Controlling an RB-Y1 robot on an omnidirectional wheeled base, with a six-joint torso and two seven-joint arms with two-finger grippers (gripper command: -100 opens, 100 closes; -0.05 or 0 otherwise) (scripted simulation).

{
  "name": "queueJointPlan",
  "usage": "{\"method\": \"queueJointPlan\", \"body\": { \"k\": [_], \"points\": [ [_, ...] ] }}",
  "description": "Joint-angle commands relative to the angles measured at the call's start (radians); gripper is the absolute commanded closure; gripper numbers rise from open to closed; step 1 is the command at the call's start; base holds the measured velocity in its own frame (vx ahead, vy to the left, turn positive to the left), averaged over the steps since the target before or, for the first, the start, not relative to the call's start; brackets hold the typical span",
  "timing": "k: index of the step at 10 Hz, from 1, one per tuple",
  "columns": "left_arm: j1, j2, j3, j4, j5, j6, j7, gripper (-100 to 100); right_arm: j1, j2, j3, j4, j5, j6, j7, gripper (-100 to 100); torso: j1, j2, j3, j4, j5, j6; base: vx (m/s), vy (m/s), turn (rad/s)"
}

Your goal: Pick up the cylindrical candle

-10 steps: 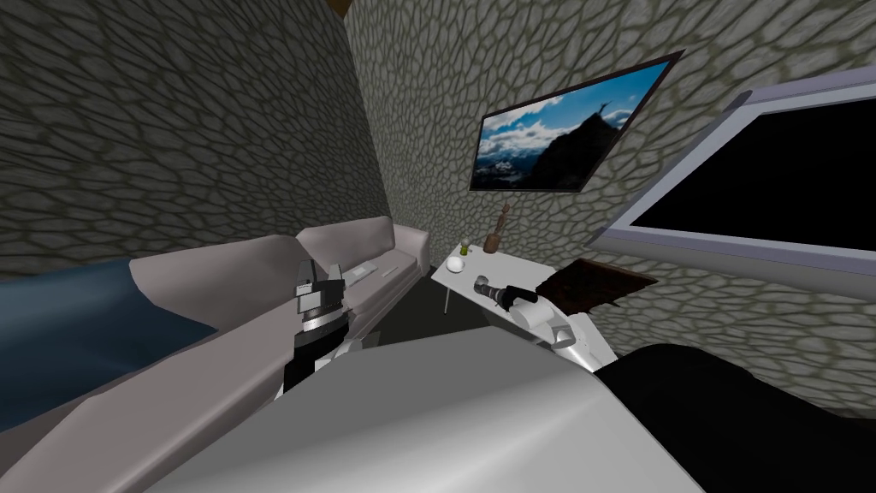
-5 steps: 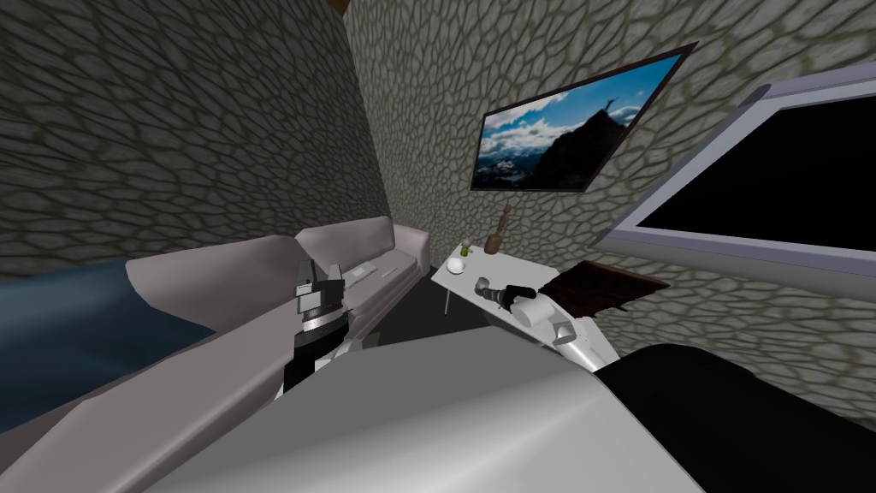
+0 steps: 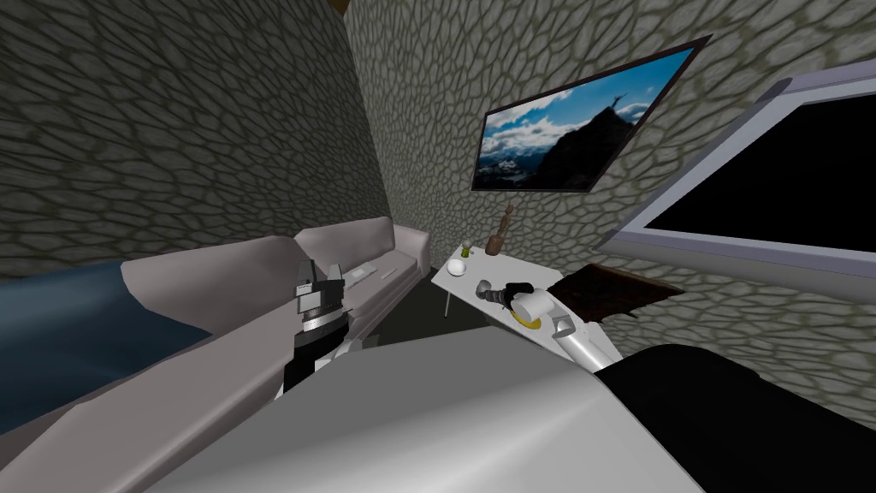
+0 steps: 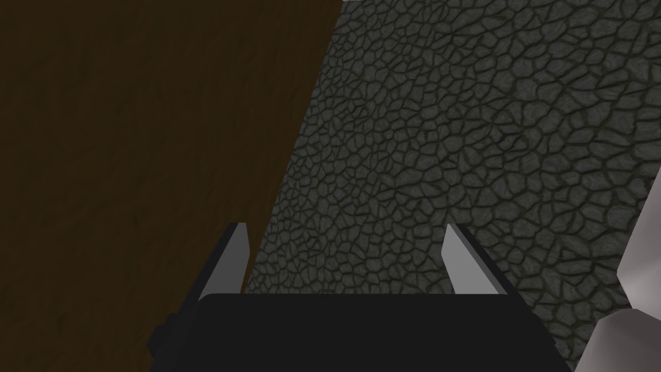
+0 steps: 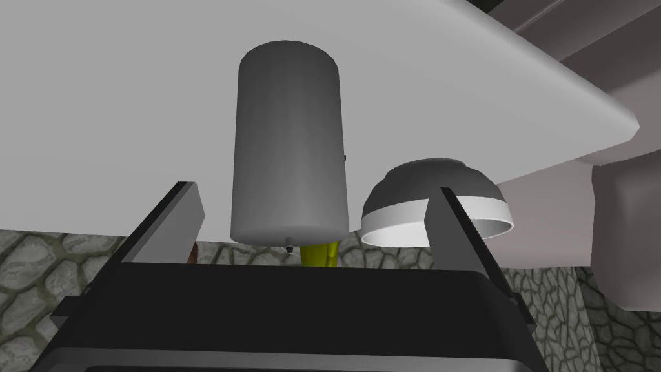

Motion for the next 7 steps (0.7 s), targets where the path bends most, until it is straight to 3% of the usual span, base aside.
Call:
{"method": "queueJointPlan", "body": {
  "k": [1, 6, 7],
  "points": [
    [0.000, 0.000, 0.000, 0.000, 0.000, 0.000, 0.000, 0, -0.013, -0.020, -0.003, 0.008, -0.013, 0.041, 0.036, -100, 0.000, 0.000, 0.000, 0.000, 0.000, 0.000, 0.050, 0.001, 0.005],
    [0.000, 0.000, 0.000, 0.000, 0.000, 0.000, 0.000, 0, -0.060, -0.089, -0.007, 0.027, -0.044, 0.146, 0.133, -100, 0.000, -0.001, -0.001, 0.000, 0.000, 0.000, 0.067, -0.007, 0.010],
    [0.000, 0.000, 0.000, 0.000, 0.000, 0.000, 0.000, 0, -0.056, -0.079, -0.004, 0.026, -0.038, 0.133, 0.120, -100, 0.000, -0.002, -0.001, 0.000, 0.000, 0.000, 0.033, -0.002, 0.007]
  ]
}}
